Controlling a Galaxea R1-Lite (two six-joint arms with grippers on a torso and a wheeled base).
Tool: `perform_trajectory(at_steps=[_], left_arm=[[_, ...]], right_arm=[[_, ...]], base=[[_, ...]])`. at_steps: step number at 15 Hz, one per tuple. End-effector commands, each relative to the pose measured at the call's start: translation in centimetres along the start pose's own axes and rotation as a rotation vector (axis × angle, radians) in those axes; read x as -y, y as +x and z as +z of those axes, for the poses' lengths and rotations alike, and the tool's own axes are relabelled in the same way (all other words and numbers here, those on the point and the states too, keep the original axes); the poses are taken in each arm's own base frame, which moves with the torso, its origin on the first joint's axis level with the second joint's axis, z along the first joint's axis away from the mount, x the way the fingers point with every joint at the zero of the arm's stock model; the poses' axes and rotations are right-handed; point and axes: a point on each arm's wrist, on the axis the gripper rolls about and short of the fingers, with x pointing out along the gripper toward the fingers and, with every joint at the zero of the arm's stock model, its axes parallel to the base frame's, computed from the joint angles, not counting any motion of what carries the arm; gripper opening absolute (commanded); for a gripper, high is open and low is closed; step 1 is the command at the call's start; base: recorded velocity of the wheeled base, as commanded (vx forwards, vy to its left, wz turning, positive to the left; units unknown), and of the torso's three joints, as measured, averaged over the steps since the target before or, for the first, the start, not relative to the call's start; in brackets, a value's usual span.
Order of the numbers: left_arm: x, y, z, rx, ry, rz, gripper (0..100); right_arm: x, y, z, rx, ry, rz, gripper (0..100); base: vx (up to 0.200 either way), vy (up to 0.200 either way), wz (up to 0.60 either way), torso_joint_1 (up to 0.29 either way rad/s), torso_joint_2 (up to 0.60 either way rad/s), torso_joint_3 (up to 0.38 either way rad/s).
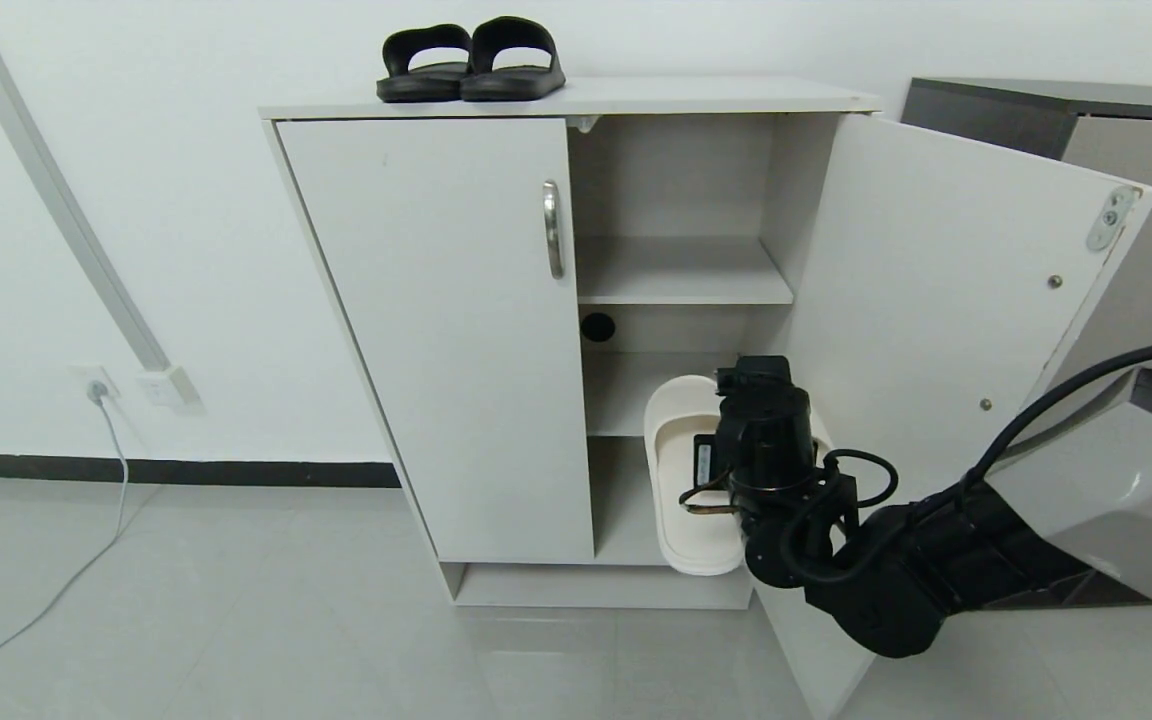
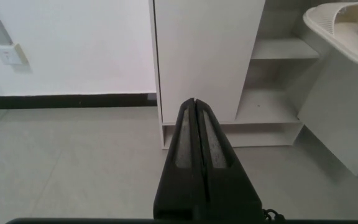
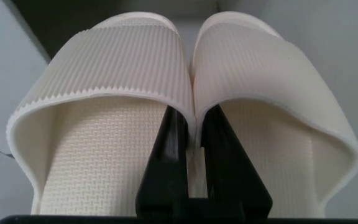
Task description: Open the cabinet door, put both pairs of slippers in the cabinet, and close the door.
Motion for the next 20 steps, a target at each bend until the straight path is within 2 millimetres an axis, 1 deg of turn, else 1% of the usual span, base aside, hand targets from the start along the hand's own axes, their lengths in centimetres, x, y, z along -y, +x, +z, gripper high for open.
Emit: perform_trajectory(at_steps=[1, 7, 13, 15, 17, 19, 20], left_arm=[[0.0, 0.0, 0.0, -0.002, 0.000, 0.000, 0], [0.0, 0.0, 0.0, -0.002, -0.014, 0.002, 0], [0.0, 0.0, 0.0, -0.002, -0.014, 0.003, 0], [0.0, 0.0, 0.0, -0.002, -0.014, 0.003, 0], [0.0, 0.0, 0.0, -0.002, -0.014, 0.003, 0], [0.0, 0.0, 0.0, -0.002, -0.014, 0.005, 0], [0.0, 0.0, 0.0, -0.002, -0.014, 0.005, 0]], right_arm=[[0.6, 0.5, 0.0, -0.003, -0.008, -0.023, 0], [1.6, 1.6, -0.2, -0.009, -0.012, -0.055, 0], [1.5, 1.6, -0.3, -0.011, -0.018, -0.053, 0], [0.9, 1.0, -0.4, -0.011, -0.019, -0.024, 0], [0.1, 0.3, -0.9, -0.025, -0.030, 0.043, 0], [-1.4, -0.3, -1.0, -0.023, -0.029, 0.117, 0], [-2.1, -0.2, -1.3, -0.022, -0.029, 0.127, 0]], base=[[0.000, 0.000, 0.00, 0.000, 0.00, 0.000], [0.000, 0.000, 0.00, 0.000, 0.00, 0.000], [0.000, 0.000, 0.00, 0.000, 0.00, 0.000], [0.000, 0.000, 0.00, 0.000, 0.00, 0.000], [0.000, 0.000, 0.00, 0.000, 0.00, 0.000], [0.000, 0.000, 0.00, 0.000, 0.00, 0.000], [0.000, 0.000, 0.00, 0.000, 0.00, 0.000]])
